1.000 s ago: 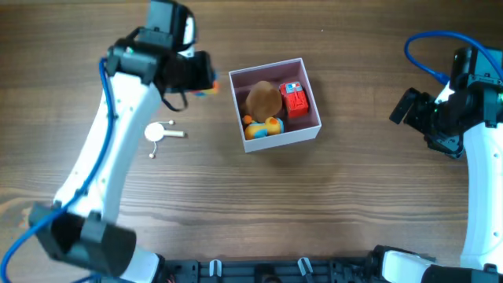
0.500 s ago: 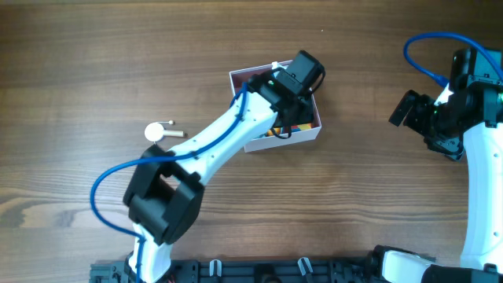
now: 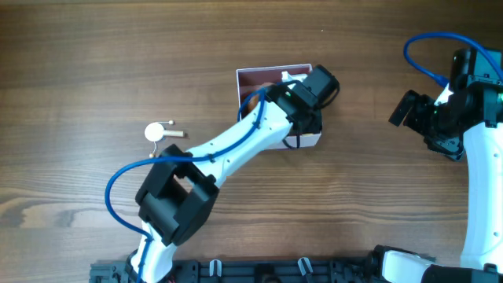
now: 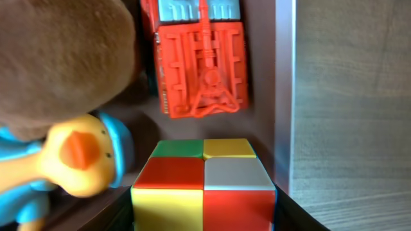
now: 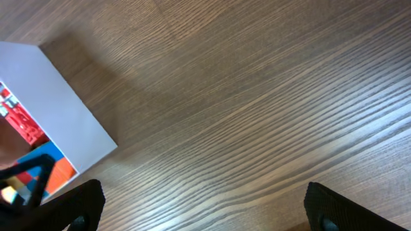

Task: Pack container
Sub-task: 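Place the colour cube into the box and release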

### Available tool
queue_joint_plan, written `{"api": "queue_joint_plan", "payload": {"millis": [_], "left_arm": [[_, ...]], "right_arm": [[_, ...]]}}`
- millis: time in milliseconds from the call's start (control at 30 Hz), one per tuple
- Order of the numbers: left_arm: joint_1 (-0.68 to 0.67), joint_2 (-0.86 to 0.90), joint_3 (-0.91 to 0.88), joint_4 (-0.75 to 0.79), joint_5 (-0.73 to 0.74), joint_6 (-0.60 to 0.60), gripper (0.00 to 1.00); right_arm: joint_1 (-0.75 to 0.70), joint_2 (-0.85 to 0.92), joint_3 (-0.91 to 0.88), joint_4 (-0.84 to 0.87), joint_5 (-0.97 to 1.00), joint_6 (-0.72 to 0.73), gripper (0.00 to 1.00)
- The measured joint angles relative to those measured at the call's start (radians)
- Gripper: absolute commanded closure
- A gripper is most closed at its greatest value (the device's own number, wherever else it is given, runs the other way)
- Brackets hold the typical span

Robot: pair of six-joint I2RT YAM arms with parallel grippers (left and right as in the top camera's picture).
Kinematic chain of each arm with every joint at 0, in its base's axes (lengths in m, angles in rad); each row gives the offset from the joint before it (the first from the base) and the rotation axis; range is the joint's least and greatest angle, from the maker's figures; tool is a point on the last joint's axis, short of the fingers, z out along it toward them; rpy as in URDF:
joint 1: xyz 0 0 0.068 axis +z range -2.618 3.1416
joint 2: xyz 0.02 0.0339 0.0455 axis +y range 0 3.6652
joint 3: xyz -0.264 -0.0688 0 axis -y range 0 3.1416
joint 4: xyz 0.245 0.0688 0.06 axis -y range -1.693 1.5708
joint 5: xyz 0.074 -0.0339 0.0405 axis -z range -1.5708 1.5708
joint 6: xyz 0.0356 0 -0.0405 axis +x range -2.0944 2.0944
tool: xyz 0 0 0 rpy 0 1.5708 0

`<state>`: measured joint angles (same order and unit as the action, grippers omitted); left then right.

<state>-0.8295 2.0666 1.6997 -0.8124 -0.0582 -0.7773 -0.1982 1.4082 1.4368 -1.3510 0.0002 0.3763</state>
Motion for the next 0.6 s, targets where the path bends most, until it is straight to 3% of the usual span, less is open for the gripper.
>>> {"api": "queue_joint_plan", "payload": {"millis": [133, 233, 267, 367, 600], "left_arm": [[-0.010, 0.029, 0.000, 0.002, -0.005, 0.000, 0.57], [-0.010, 0.037, 0.000, 0.003, -0.005, -0.003, 0.33], [-0.009, 0.037, 0.000, 0.005, -0.005, -0.005, 0.19], [-0.006, 0.037, 0.000, 0.002, -0.006, 0.011, 0.00], [0.014, 0.022, 0.005, -0.074, -0.012, 0.052, 0.00]], "right_arm": [[0.000, 0.000, 0.000, 0.000, 0.000, 0.000, 0.00], [0.000, 0.000, 0.000, 0.000, 0.000, 0.000, 0.00], [0.000, 0.000, 0.000, 0.000, 0.000, 0.000, 0.00], [0.000, 0.000, 0.000, 0.000, 0.000, 0.000, 0.00], [0.000, 0.000, 0.000, 0.000, -0.007, 0.000, 0.00]]}}
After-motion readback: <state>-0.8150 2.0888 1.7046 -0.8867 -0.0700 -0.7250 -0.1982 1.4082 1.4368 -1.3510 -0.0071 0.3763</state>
